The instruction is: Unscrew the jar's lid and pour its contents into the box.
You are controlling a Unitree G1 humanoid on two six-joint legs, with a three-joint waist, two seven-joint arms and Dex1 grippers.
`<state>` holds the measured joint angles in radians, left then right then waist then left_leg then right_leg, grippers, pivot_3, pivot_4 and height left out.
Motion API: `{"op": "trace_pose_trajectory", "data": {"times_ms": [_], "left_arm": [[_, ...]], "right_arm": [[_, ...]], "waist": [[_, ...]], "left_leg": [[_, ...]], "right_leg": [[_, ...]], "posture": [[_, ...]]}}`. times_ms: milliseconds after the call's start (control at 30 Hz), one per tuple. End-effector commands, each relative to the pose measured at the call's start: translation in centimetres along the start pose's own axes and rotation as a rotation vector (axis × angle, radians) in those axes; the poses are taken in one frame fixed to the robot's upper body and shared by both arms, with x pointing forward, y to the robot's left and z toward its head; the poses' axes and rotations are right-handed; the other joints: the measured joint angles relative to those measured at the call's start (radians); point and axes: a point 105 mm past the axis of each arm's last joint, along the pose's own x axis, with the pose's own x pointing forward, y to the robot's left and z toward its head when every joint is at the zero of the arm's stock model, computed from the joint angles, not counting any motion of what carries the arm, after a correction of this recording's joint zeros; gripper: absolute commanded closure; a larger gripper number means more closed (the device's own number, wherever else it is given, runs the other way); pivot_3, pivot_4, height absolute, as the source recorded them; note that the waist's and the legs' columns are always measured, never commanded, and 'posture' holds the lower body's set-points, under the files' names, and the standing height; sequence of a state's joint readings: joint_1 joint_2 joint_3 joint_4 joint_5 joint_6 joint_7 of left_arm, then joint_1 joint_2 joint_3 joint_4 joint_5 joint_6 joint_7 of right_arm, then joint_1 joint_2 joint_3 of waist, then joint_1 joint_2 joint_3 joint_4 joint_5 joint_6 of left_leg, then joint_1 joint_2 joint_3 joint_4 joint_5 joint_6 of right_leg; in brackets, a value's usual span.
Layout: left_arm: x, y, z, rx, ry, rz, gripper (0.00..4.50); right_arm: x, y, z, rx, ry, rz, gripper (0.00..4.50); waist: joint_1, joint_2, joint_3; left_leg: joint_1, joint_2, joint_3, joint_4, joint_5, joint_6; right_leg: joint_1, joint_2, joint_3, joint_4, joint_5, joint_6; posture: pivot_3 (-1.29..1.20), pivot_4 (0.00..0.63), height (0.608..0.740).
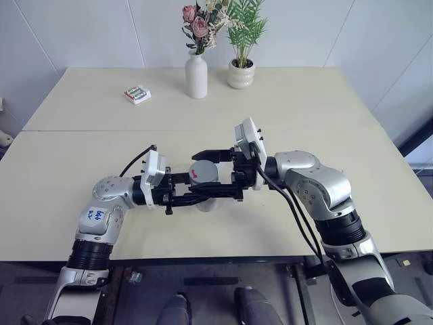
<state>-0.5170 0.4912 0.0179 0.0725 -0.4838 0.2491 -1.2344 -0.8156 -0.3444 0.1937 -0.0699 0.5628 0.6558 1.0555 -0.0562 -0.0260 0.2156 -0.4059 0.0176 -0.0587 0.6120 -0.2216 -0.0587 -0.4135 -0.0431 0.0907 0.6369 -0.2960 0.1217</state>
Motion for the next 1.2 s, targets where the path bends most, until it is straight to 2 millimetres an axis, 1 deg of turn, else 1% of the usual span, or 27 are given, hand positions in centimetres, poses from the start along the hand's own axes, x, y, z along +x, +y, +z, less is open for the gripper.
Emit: {"op": "trace_pose_trajectory", "data": {"times_ms": [33,67,167,200,467,633,767,900,1000,1100,1167,1200], "left_arm": [[0.2,-0.4,0.9,0.034,-0.022,-0.016,2.56],[0.2,-0.4,0.9,0.035,-0.022,-0.016,2.56],[0.1,-0.3,0.9,0.036,-0.021,-0.014,2.56],[0.1,-0.3,0.9,0.036,-0.02,-0.014,2.56],[0.0,-0.4,0.9,0.034,-0.018,-0.016,2.56],[-0.1,-0.6,0.6,0.016,-0.01,-0.024,2.56],[-0.1,-0.7,0.6,0.007,-0.009,-0.024,2.56],[-0.2,-0.8,0.5,0.002,-0.003,-0.027,2.56],[-0.2,-0.9,0.5,0.0,-0.002,-0.026,2.56],[-0.3,-0.9,0.5,0.002,-0.001,-0.024,2.56],[-0.3,-0.9,0.5,0.002,-0.001,-0.021,2.56],[-0.4,-0.9,0.5,0.002,-0.001,-0.02,2.56]], "right_arm": [[0.2,0.1,1.2,-0.047,-0.029,0.013,0.42],[0.2,0.2,1.2,-0.045,-0.032,0.018,0.6],[0.2,0.3,1.3,-0.047,-0.04,0.023,1.63],[0.3,0.3,1.3,-0.052,-0.041,0.024,1.89],[0.4,0.3,2.0,-0.066,-0.073,0.019,1.89],[0.3,-0.2,4.2,0.011,-0.199,-0.01,1.89],[-0.3,-0.7,6.1,0.097,-0.301,-0.025,1.89],[-0.6,-1.1,7.0,0.134,-0.341,-0.039,1.89],[-0.8,-1.3,6.9,0.115,-0.321,-0.059,1.89],[-1.7,-1.7,6.8,0.067,-0.299,-0.104,1.89],[-3.0,-2.3,6.8,0.027,-0.286,-0.154,1.89],[-4.3,-3.0,6.8,-0.002,-0.281,-0.212,1.89]], "waist": [[0.0,0.0,0.0],[0.0,0.0,0.0],[0.0,0.0,0.0],[0.0,0.0,0.0],[0.0,0.0,0.0],[-0.001,0.0,0.0],[-0.001,0.0,0.0],[0.001,0.0,0.0],[0.0,0.0,0.0],[0.0,0.0,0.0],[0.0,0.0,0.0],[0.001,0.0,0.0]], "left_leg": [[0.0,0.0,0.0,0.0,0.0,0.0],[0.0,0.0,0.0,0.0,0.0,0.0],[0.0,0.0,0.0,0.0,0.0,0.0],[0.0,0.0,0.0,0.0,0.0,0.0],[0.0,0.0,0.0,0.0,0.0,0.0],[0.0,0.0,0.0,0.0,0.0,0.0],[0.0,0.0,0.0,0.0,0.0,0.0],[0.0,0.0,-0.001,0.0,0.0,0.0],[0.0,0.0,-0.001,-0.001,0.0,0.0],[0.0,0.0,0.0,-0.001,0.0,0.0],[0.0,0.0,0.0,-0.001,0.0,0.0],[0.0,0.0,0.0,-0.001,0.0,0.0]], "right_leg": [[0.0,0.0,0.0,0.0,0.0,0.0],[0.0,0.0,0.0,0.0,0.0,0.0],[0.0,0.0,0.0,0.0,0.0,0.0],[0.0,0.0,0.0,0.0,0.0,0.0],[0.0,0.0,0.0,0.0,0.0,0.0],[0.0,0.0,0.0,0.0,0.0,0.0],[0.0,0.0,0.0,0.001,0.0,0.0],[0.0,-0.001,-0.001,0.0,0.0,0.0],[0.0,-0.001,-0.001,0.0,0.0,0.0],[0.0,-0.001,0.0,0.0,0.0,0.0],[0.0,-0.001,0.0,0.0,0.0,0.0],[0.0,-0.001,0.0,-0.001,0.0,0.0]], "posture": [[0.0,0.15,0.74],[0.0,0.15,0.74],[0.0,0.15,0.74],[0.0,0.15,0.74],[0.0,0.15,0.74],[0.0,0.15,0.74],[0.0,0.15,0.74],[0.0,0.15,0.74],[0.0,0.15,0.74],[0.0,0.15,0.74],[0.0,0.15,0.74],[0.0,0.15,0.74]]}}
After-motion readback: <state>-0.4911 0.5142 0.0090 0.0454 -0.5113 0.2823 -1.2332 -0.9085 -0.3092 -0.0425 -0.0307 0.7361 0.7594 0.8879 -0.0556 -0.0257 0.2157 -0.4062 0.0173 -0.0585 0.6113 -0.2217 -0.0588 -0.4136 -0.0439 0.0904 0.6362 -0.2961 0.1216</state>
